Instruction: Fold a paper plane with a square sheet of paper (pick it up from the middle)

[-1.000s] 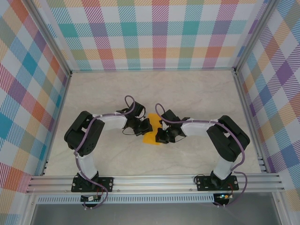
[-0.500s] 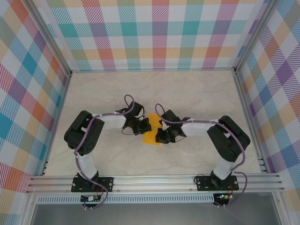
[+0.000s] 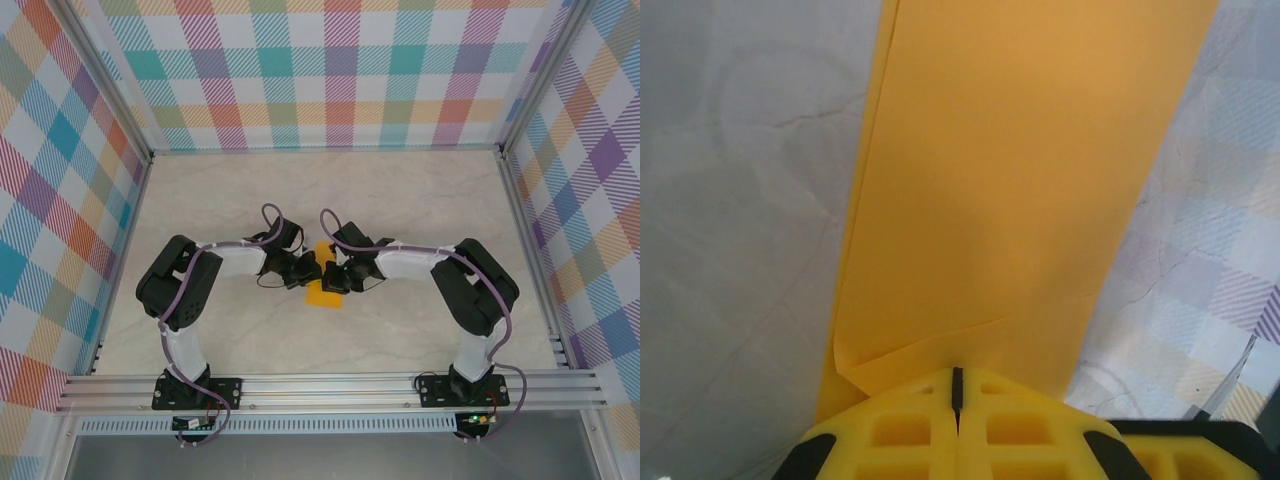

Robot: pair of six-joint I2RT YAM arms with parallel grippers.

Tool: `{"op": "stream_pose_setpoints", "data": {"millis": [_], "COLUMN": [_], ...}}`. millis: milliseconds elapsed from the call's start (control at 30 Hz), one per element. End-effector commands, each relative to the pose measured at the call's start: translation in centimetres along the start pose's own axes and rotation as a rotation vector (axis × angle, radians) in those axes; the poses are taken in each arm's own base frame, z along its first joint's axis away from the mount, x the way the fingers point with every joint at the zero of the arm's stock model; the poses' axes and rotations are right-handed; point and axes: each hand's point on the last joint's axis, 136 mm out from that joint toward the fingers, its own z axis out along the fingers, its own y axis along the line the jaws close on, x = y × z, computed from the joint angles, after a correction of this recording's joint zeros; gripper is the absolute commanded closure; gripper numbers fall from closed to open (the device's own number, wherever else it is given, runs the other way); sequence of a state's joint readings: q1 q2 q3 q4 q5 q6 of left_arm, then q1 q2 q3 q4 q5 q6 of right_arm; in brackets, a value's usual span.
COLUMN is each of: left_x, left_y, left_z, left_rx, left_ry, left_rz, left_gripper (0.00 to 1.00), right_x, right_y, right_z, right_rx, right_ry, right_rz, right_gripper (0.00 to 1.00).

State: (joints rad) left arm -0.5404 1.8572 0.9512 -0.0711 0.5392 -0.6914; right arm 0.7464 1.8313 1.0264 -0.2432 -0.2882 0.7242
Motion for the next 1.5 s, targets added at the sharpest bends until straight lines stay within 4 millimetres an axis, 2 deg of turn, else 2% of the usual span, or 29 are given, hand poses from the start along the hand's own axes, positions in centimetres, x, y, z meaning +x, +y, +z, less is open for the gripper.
{"op": "stream_pose_setpoints", "data": {"millis": [0,133,500,700,800,933,1033,1100,1200,1233,1333,1467], "left_x": [1.4,1.4,1.6,1.5,1.3,0.6,-0.4,-1.2,-2.1,-2.3,-2.6,-2.1], "left_y": [5.3,5.8,7.3,7.0,6.4,4.7,1.9,-0.7,-3.9,-4.4,-4.7,-3.4], "left_z": [1.7,1.6,1.5,1.6,1.6,1.5,0.9,0.1,-1.5,-2.0,-3.5,-4.5], "left_rx": [-0.155,-0.181,-0.242,-0.234,-0.215,-0.17,-0.108,-0.052,0.01,0.015,0.003,-0.023], "left_ry": [0.032,0.023,0.02,0.017,0.019,0.012,-0.008,-0.025,-0.062,-0.078,-0.131,-0.186], "left_rz": [-0.087,-0.095,-0.122,-0.12,-0.111,-0.08,-0.042,-0.006,0.024,0.026,0.015,-0.02], "left_gripper": [0.97,0.97,0.98,0.98,0.98,0.97,0.95,0.92,0.83,0.81,0.71,0.67], "right_x": [-0.2,1.5,8.1,10.0,9.3,6.2,3.7,2.4,0.7,0.3,-1.4,-3.2], "right_y": [-0.8,-2.6,-6.7,-8.2,-7.3,-4.5,-2.6,-1.8,-1.4,-1.5,-1.8,-1.9], "right_z": [1.1,1.2,-0.1,-1.1,-2.3,-4.6,-6.2,-6.8,-7.4,-7.6,-7.9,-7.4], "right_rx": [0.049,0.079,0.103,0.13,0.119,0.078,0.039,0.022,0.017,0.018,0.004,-0.046], "right_ry": [0.01,0.04,0.153,0.172,0.129,-0.011,-0.123,-0.174,-0.225,-0.238,-0.26,-0.234], "right_rz": [0.024,0.045,0.059,0.061,0.034,-0.005,-0.004,0.009,0.038,0.05,0.091,0.087], "right_gripper": [0.96,0.95,0.95,0.95,0.95,0.94,0.9,0.87,0.76,0.73,0.62,0.55]}}
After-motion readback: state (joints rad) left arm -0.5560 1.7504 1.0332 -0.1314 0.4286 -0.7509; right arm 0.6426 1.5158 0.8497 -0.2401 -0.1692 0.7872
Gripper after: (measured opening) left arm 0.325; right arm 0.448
